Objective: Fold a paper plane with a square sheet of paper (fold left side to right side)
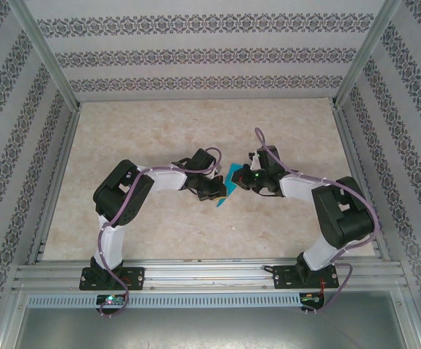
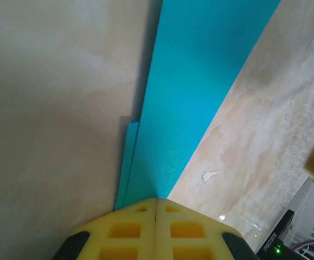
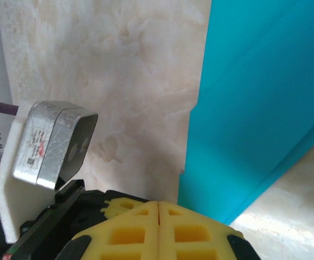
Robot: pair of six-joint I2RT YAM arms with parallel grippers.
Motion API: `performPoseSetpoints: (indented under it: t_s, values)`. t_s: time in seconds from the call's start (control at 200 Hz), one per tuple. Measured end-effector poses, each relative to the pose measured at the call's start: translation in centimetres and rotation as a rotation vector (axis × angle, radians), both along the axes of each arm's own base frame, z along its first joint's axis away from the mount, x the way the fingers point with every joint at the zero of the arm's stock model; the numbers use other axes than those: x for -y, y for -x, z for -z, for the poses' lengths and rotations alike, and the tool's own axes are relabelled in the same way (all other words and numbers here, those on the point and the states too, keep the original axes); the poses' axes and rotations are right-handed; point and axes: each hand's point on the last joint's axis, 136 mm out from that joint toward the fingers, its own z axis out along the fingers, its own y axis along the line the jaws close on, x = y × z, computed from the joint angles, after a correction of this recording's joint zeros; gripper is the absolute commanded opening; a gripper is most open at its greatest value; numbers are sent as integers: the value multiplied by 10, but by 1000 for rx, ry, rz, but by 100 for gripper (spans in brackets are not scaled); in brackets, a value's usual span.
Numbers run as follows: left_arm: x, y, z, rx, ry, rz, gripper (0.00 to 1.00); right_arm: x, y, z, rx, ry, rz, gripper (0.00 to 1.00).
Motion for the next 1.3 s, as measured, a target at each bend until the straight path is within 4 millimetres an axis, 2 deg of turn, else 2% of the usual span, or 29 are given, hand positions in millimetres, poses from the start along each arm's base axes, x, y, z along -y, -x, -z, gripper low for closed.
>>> performPoseSetpoints:
  t_s: [0.195, 0.39, 1.124, 1.299]
  values:
    - [0, 0, 0, 0, 0, 0, 0, -8, -1, 16, -23, 18, -12, 0]
    - [0, 0, 0, 4, 3, 0, 0, -7, 2, 36, -68, 38, -11, 0]
    - [-1, 1, -1, 9, 5, -1, 0, -8, 3, 46, -73, 55, -24, 0]
    - [-4, 1, -1, 23, -1, -9, 4, -12, 2, 46, -66, 49, -54, 0]
